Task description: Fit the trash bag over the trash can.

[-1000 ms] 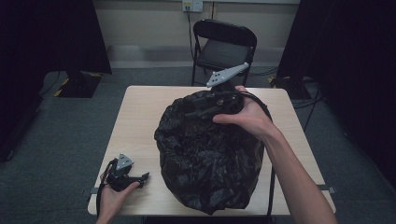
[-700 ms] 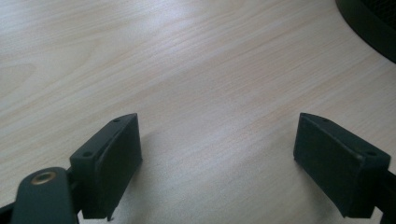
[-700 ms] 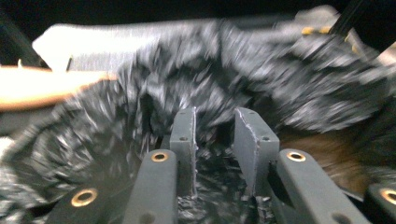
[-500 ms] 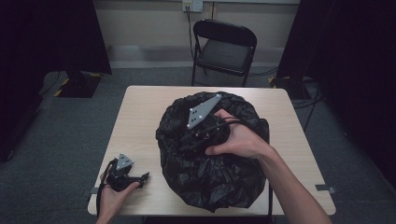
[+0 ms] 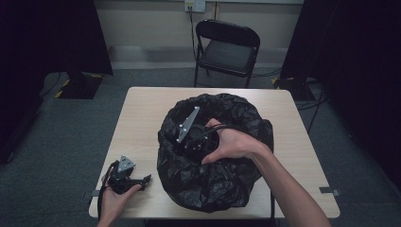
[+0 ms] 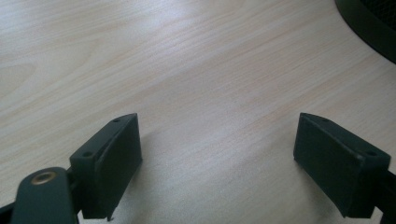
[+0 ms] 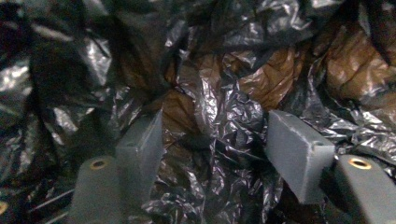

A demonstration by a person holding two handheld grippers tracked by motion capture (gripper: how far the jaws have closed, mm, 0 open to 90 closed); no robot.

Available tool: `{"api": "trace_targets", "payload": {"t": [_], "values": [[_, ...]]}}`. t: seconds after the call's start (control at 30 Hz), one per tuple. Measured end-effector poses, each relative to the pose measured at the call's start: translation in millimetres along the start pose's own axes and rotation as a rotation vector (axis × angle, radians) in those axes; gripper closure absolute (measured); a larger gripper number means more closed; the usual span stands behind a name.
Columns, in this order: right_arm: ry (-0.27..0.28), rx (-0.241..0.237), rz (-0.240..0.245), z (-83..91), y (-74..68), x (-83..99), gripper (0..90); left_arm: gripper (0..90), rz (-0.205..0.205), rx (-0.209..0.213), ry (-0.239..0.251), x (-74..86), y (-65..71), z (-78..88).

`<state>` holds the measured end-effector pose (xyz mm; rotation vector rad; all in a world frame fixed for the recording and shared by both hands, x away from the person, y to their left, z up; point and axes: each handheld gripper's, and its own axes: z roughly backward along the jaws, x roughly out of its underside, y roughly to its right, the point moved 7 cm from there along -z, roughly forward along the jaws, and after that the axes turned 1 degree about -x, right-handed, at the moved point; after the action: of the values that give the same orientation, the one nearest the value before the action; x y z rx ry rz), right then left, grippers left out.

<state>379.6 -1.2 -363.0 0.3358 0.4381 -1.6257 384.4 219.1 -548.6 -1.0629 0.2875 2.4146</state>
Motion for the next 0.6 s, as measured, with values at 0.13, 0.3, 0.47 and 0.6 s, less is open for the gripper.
{"api": "trace_targets", "payload": {"t": [0.13, 0.3, 0.47, 0.6], "values": [[-0.029, -0.008, 0.021, -3.9, -2.5, 3.2, 33.6, 14.7, 0.000, 0.000, 0.000, 0.0, 0.0, 0.0], [0.027, 0.027, 0.014, 1.9, 2.2, -1.8, 28.0, 14.7, 0.000, 0.000, 0.000, 0.0, 0.0, 0.0], [0.129, 0.052, -0.007, 18.2, 9.0, -10.2, 24.6, 14.7, 0.000, 0.000, 0.000, 0.0, 0.0, 0.0], [0.186, 0.065, -0.020, 29.2, 11.4, -12.3, 23.5, 14.6, 0.000, 0.000, 0.000, 0.0, 0.0, 0.0]]}}
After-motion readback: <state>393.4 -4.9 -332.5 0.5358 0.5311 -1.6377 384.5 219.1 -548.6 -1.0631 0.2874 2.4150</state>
